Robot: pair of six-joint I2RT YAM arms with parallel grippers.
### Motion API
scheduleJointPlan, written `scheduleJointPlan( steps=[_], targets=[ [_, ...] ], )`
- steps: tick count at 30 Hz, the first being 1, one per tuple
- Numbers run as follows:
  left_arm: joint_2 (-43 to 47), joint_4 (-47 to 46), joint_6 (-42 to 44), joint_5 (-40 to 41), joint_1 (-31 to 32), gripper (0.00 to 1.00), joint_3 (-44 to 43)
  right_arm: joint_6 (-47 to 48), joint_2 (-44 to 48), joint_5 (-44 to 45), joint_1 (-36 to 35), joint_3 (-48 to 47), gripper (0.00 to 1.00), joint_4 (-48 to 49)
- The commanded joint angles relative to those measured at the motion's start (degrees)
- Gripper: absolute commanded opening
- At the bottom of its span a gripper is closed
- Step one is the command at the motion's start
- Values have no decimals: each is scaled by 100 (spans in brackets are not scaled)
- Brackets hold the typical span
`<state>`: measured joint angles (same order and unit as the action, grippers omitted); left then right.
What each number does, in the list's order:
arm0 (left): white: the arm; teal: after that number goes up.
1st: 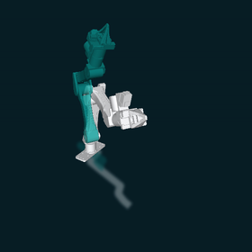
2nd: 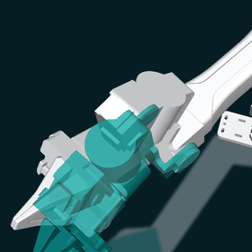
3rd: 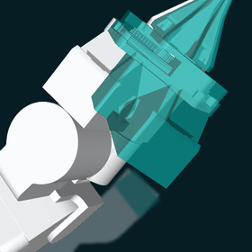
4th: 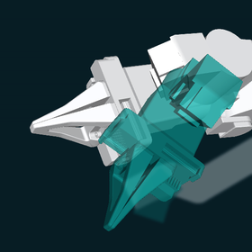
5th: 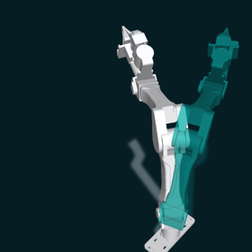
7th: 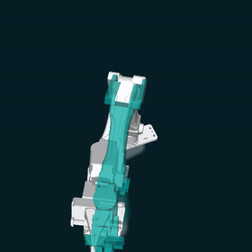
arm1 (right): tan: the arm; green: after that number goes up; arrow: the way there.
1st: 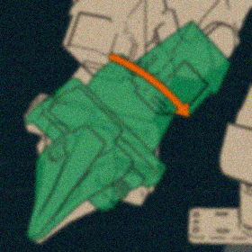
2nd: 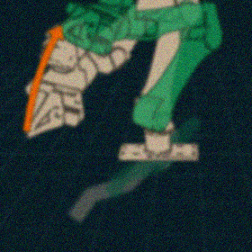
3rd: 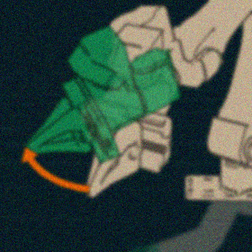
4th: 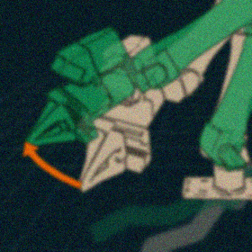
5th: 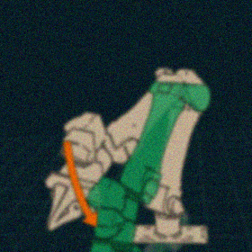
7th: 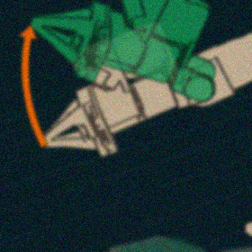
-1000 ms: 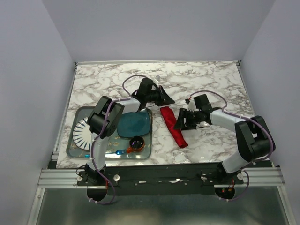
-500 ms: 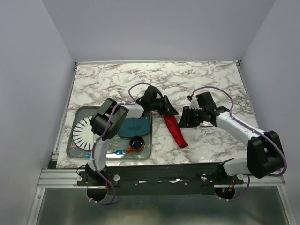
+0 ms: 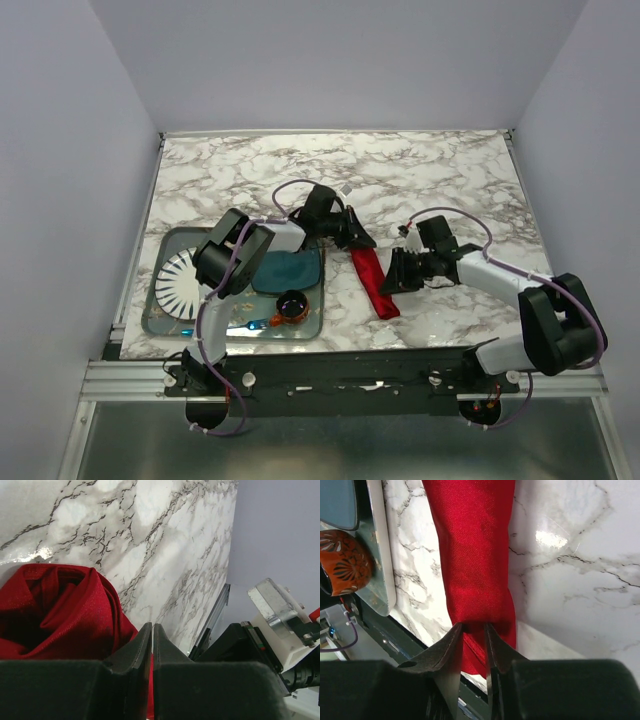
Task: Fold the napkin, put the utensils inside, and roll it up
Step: Roll the napkin with the utensil
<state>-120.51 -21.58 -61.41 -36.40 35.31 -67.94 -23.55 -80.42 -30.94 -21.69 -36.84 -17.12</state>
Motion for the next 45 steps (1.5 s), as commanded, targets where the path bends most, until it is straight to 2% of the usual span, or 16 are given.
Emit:
scheduleJointPlan(
  steps=[1,6,18,26,35,45],
  targets=[
    [-52,163,182,133,2,12,-17,140,229,18,-63,-332,30,-212],
    [18,190,173,142,-7,13,-61,123,203,-25,-502,-772,32,-538],
    [-104,207,164,142,2,12,-79,-141,-140,158,-538,194,32,271],
    [1,321,208,151,2,12,-219,-97,378,150,-538,-262,32,-221],
    [10,462,243,133,-6,12,-457,-343,598,-62,-547,616,32,183],
    [45,585,305,142,-15,12,-597,-361,1221,-9,-547,687,32,-194]
  ],
)
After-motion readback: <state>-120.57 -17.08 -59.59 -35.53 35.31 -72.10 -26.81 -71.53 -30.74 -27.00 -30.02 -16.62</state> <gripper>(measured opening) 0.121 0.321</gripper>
